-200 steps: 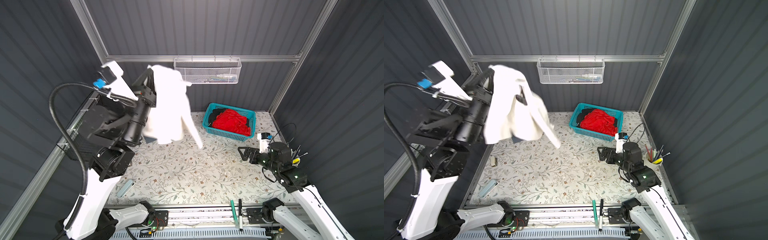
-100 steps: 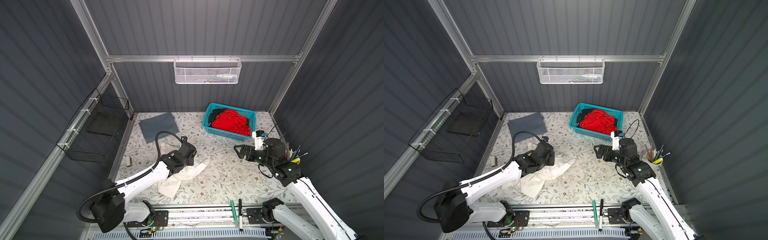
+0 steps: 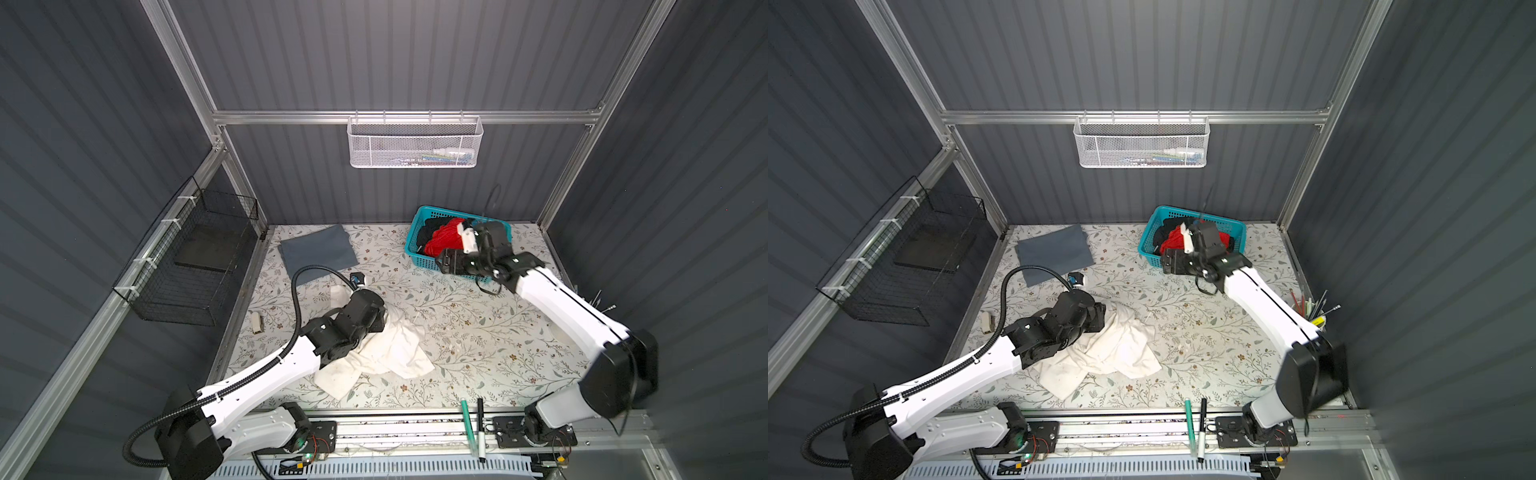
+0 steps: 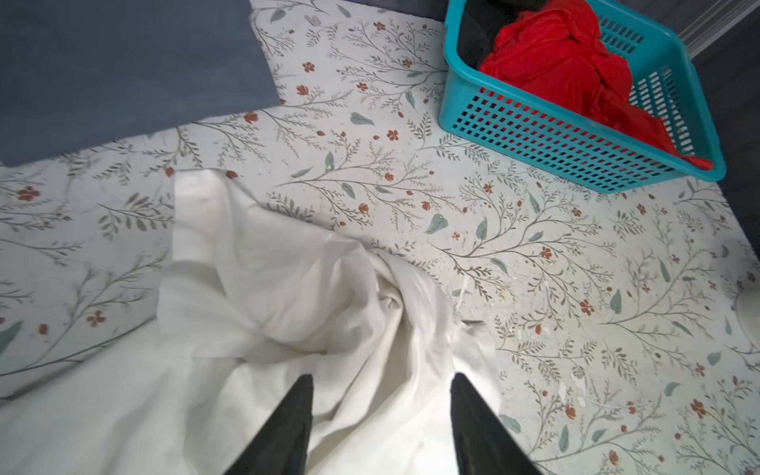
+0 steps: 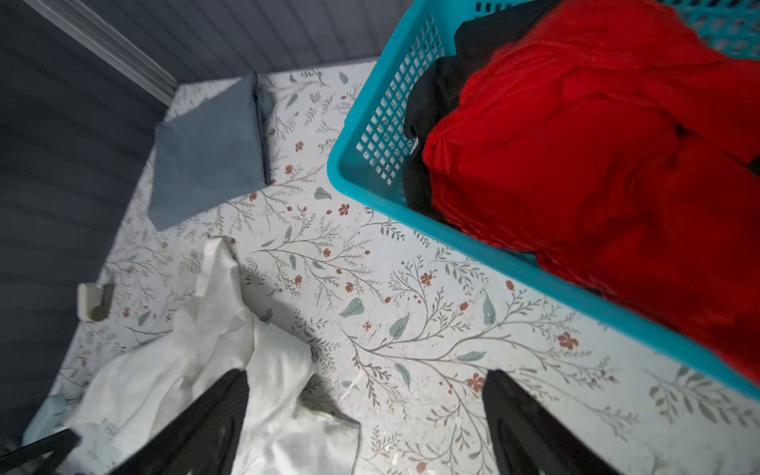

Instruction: Fold and stack the t-shirts

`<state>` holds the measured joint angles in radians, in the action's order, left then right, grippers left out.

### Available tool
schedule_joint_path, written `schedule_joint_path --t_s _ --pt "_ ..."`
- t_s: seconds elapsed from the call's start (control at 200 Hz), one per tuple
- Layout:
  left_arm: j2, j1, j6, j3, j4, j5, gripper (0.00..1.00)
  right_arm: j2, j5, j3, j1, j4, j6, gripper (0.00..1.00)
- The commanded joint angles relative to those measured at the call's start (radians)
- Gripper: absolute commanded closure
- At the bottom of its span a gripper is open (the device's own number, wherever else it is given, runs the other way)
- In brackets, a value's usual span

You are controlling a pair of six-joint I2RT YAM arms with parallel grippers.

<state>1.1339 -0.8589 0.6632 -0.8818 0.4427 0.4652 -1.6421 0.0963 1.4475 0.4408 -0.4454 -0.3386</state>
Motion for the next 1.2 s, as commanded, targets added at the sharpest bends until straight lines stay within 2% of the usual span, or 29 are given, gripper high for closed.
schedule_joint_path --t_s 0.0,0.14,0.215,0.375,0.495,0.605,0.755,0.981,1.091,1.196 --pt "-0.024 -0.002 -0.022 -0.036 0.094 0.072 0.43 -0.214 -0.098 0.231 0.047 -0.066 0.041 0.13" --pt "-0.066 -0.002 -0.024 -0.05 0.166 0.038 0.4 -0.509 -0.196 0.589 0.086 -0.184 0.014 0.21" --pt "-0.099 -0.002 -0.015 -0.045 0.184 0.018 0.39 -0.618 -0.208 0.729 0.097 -0.227 0.014 0.23" --pt "-0.141 -0.002 -0.046 -0.042 0.183 -0.024 0.39 -0.753 -0.243 0.889 0.113 -0.275 0.011 0.22" --pt "-0.139 -0.002 -0.057 -0.051 0.199 -0.027 0.39 -0.824 -0.26 0.967 0.114 -0.335 -0.011 0.27" --pt "-0.144 -0.002 -0.047 -0.043 0.196 -0.033 0.39 -0.846 -0.278 0.964 0.114 -0.344 -0.013 0.32" --pt "-0.168 -0.002 -0.023 -0.016 0.16 -0.044 0.39 -0.859 -0.3 0.954 0.108 -0.362 -0.007 0.43" --pt "-0.148 -0.002 -0.02 -0.025 0.133 -0.061 0.38 -0.776 -0.28 0.832 0.069 -0.321 -0.022 0.58" --pt "-0.13 -0.002 -0.019 -0.02 0.12 -0.072 0.38 -0.692 -0.263 0.696 0.036 -0.285 -0.007 0.69" --pt "-0.113 -0.002 -0.022 -0.009 0.091 -0.082 0.38 -0.568 -0.256 0.492 0.011 -0.185 0.058 0.71"
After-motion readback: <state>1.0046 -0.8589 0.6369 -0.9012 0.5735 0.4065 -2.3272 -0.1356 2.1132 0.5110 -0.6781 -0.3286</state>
